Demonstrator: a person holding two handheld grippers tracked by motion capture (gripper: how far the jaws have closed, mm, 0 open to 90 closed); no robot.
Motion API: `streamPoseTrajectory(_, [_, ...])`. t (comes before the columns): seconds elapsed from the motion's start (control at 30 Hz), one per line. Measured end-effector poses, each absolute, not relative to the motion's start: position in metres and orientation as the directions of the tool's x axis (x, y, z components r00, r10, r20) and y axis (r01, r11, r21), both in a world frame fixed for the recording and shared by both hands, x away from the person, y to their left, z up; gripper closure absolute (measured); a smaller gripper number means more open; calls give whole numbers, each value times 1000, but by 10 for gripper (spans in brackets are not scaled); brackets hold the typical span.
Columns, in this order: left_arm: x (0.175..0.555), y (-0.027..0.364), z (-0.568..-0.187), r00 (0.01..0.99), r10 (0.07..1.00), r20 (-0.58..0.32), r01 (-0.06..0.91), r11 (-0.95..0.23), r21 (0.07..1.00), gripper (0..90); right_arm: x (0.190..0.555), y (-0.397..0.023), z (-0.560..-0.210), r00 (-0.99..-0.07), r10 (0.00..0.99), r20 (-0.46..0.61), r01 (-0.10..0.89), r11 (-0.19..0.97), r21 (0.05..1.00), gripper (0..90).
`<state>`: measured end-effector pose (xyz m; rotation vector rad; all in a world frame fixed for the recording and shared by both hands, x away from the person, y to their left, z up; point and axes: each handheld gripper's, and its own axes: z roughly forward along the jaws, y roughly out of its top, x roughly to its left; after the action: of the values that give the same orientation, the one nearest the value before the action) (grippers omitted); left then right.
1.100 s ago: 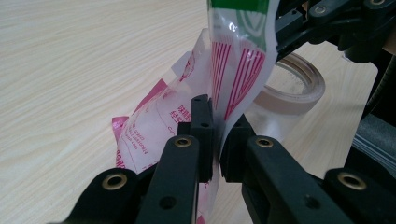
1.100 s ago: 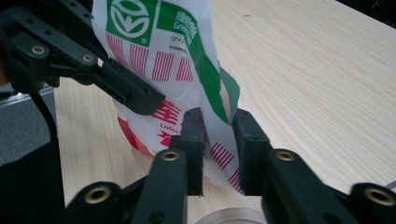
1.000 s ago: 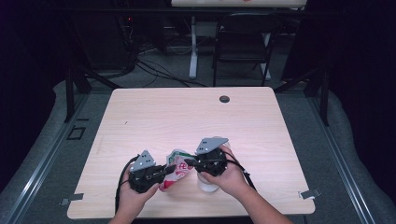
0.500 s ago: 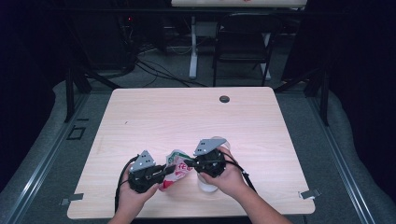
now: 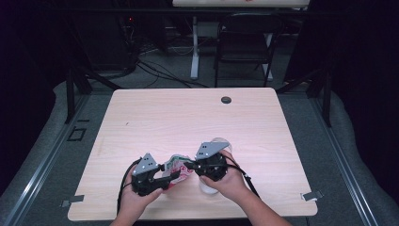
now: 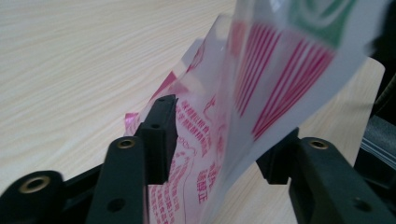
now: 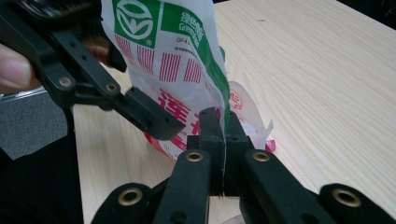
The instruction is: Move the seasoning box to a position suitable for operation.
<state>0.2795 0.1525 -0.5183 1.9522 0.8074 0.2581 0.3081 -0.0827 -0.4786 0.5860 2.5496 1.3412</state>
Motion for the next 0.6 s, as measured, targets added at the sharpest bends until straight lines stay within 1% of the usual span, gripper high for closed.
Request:
streamPoseTrajectory(0.03, [279, 152, -520, 756, 638, -150, 430, -310, 848, 533, 308, -83, -479, -901, 433, 4, 248, 509, 825, 900])
streamPoseTrajectory(0.07, [278, 153, -522, 755, 644, -126, 412, -316, 855, 529, 307, -83, -478, -901, 433, -1, 244, 511, 824, 900])
streamPoseTrajectory(0.1, [277, 152, -524, 745, 658, -108, 404, -316, 859, 501, 307, -83, -478, -902, 431, -1, 243, 510, 825, 900])
streamPoseTrajectory(0.2, [276, 150, -528, 730, 676, -100, 413, -319, 853, 457, 305, -84, -479, -901, 433, 0, 241, 501, 831, 900])
streamPoseTrajectory(0.27, [276, 149, -531, 726, 682, -87, 412, -330, 849, 445, 304, -84, -478, -902, 431, -2, 237, 500, 833, 900])
streamPoseTrajectory(0.3, [276, 148, -533, 723, 684, -98, 413, -315, 854, 443, 304, -85, -478, -902, 431, -4, 234, 499, 834, 900])
streamPoseTrajectory(0.4, [277, 147, -538, 717, 688, -107, 433, -320, 843, 438, 303, -85, -478, -902, 431, -12, 228, 500, 835, 900])
streamPoseTrajectory(0.53, [278, 145, -542, 715, 693, -90, 434, -339, 835, 382, 302, -87, -480, -904, 427, -16, 221, 498, 839, 900])
streamPoseTrajectory(0.6, [279, 146, -545, 709, 699, -96, 445, -338, 829, 356, 302, -88, -481, -905, 425, -9, 223, 493, 841, 900])
